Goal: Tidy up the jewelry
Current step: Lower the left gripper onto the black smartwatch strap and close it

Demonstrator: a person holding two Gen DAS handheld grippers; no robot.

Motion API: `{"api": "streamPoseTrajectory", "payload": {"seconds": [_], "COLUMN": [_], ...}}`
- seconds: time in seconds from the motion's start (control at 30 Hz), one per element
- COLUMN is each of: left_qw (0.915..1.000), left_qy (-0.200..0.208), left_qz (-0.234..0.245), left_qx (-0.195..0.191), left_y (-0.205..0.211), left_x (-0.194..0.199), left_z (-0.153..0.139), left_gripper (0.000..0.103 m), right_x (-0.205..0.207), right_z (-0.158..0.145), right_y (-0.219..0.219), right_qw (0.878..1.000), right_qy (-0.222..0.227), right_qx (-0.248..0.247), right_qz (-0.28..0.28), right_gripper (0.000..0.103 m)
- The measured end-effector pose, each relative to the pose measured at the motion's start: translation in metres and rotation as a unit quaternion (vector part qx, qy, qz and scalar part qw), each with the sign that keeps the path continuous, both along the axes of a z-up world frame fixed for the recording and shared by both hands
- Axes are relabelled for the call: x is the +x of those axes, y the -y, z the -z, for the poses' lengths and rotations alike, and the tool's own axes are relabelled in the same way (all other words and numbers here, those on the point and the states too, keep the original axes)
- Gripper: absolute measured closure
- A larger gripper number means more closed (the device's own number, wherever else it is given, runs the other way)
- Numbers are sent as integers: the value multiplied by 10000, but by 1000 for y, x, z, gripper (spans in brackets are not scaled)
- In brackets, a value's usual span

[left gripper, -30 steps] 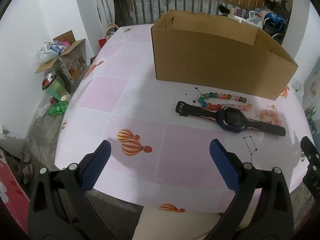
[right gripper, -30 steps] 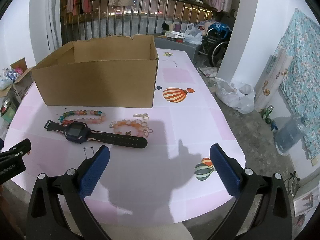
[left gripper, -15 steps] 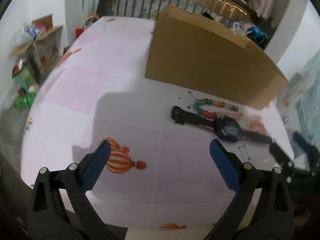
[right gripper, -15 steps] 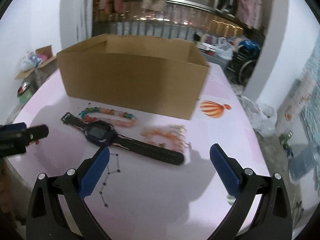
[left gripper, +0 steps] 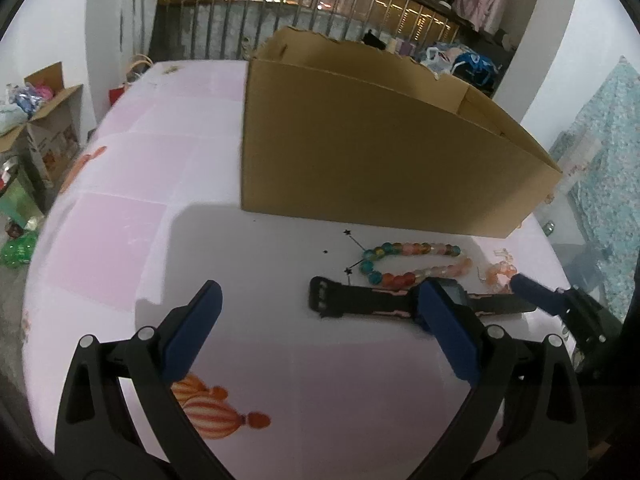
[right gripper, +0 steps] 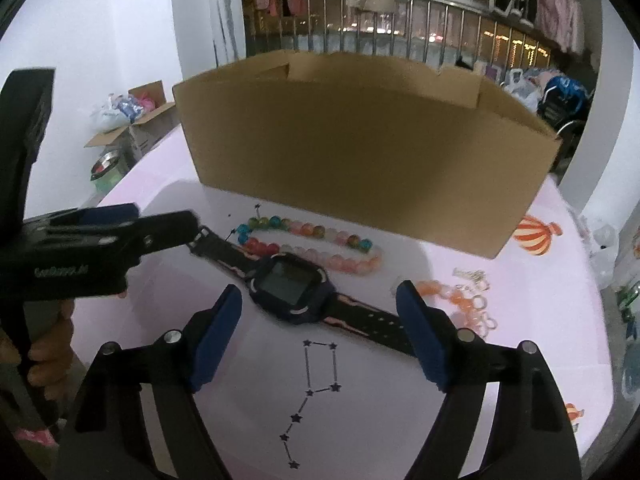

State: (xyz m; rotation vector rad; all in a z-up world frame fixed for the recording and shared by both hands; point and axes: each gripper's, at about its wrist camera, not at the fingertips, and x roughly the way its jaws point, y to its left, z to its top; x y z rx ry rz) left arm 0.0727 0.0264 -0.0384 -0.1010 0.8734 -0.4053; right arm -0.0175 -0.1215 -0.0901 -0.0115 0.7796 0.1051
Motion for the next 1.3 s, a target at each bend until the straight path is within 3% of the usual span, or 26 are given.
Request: {"api": "streamPoseTrajectory", "payload": {"seconds": [0.03,0.07,0.17,0.3,0.37,0.5,0.53,0.6,0.67,0.7,0.77,0.9,0.97,1.07,1.13,1.3], "left_qw": [10000,9996,9984,9983,9977,9968,9951,9875,9620,9494,9432,9527,9626,9777,9857,9948], "left_qy": [-51,-167,-503,-485,-593,-713,-835,-1131,-1610,-1808,-1930,-1895,-1766,-1533,-1378,-1014], "left_qz": [83,213,234,314,321,276,233,112,53,22,-54,-31,14,64,53,108], "left_qx": [-3,-43,-97,45,-6,-238,-481,-1091,-2203,-2570,-2704,-2378,-2055,-1434,-967,-66], "left_y": [2,4,7,10,11,3,-3,-16,-37,-42,-44,-30,-17,-1,11,28], "left_x": [3,7,15,19,23,25,27,28,33,34,35,37,38,35,31,15], "left_z": [2,5,15,15,16,19,20,26,36,42,47,45,37,30,24,19], "left_gripper": [29,38,57,70,81,84,84,84,85,85,85,85,85,86,92,95], "right_x": [0,1,4,7,8,5,5,6,7,7,7,5,5,5,5,1], "right_z": [2,4,13,21,23,26,27,26,26,27,28,28,28,28,28,17], "right_y": [0,0,-1,0,-2,-11,-13,-11,-10,-11,-10,-9,-10,-10,-9,7], "right_qw": [10000,10000,9998,9995,9996,9993,9992,9993,9992,9991,9991,9989,9988,9987,9987,9993], "right_qy": [-45,-78,-171,-253,-232,-176,-156,-157,-145,-133,-120,-108,-109,-104,-97,-169], "right_qx": [30,56,121,124,86,-260,-315,-267,-260,-282,-289,-280,-273,-276,-231,149], "right_qz": [-13,-24,-70,-104,-122,-187,-205,-225,-254,-272,-292,-357,-390,-420,-433,-309], "right_gripper": [26,26,28,28,28,28,28,28,27,26,26,25,24,22,22,29]}}
